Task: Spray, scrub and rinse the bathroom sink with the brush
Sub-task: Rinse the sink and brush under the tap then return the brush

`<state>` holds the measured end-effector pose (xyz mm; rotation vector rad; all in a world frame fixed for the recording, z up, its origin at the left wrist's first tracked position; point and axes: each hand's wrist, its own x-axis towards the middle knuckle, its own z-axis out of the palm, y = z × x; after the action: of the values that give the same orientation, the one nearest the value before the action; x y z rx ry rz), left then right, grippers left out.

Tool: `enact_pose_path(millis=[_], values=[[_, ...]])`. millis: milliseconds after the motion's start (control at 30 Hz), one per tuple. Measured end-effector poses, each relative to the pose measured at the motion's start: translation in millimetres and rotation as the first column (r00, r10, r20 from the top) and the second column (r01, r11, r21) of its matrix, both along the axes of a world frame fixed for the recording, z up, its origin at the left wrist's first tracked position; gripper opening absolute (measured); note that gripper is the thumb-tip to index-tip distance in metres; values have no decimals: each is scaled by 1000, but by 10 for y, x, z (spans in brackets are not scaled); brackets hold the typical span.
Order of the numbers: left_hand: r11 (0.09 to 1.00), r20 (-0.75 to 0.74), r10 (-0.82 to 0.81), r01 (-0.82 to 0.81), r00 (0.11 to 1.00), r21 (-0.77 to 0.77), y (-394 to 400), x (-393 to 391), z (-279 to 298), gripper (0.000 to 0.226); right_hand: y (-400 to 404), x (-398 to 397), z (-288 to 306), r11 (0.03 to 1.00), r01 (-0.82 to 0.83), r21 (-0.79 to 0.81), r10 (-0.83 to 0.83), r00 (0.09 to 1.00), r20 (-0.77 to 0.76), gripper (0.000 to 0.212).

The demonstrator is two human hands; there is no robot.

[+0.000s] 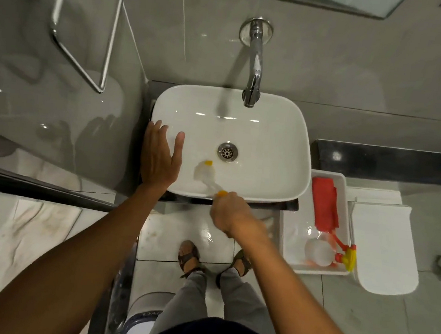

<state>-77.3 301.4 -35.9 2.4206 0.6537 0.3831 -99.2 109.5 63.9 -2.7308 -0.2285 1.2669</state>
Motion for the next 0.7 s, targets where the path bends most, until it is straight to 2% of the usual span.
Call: enact_pose_path(millis=[100, 167, 233, 300, 367, 500, 700], values=[[987, -33, -96, 100, 995, 127, -6, 22, 7, 78, 204, -143, 69, 991, 69, 116, -74, 996, 41, 34], [982, 2, -120, 119, 993, 149, -21, 68, 49, 69, 192, -195, 72, 966, 174, 189, -183, 983, 34, 39], [990, 85, -119, 111, 989, 90, -71, 123, 227, 58, 144, -232, 88, 943, 241, 227, -254, 967, 29, 45], [985, 78, -171, 172, 982, -7, -159, 235, 549, 53, 65, -244, 99, 906, 319, 277, -347, 936, 57, 49], [972, 38, -233, 233, 972, -1, -271, 391, 864, 58, -20, -229, 107, 870, 371, 325, -419, 904, 90, 50], [963, 56, -263, 266, 963, -39, -502, 741, 1324, 67, -138, -158, 201, 826, 419, 377, -492, 862, 121, 49], [969, -85, -246, 246, 966, -6, -827, 1132, 1712, 70, -225, -100, 300, 797, 448, 406, -547, 819, 170, 49]])
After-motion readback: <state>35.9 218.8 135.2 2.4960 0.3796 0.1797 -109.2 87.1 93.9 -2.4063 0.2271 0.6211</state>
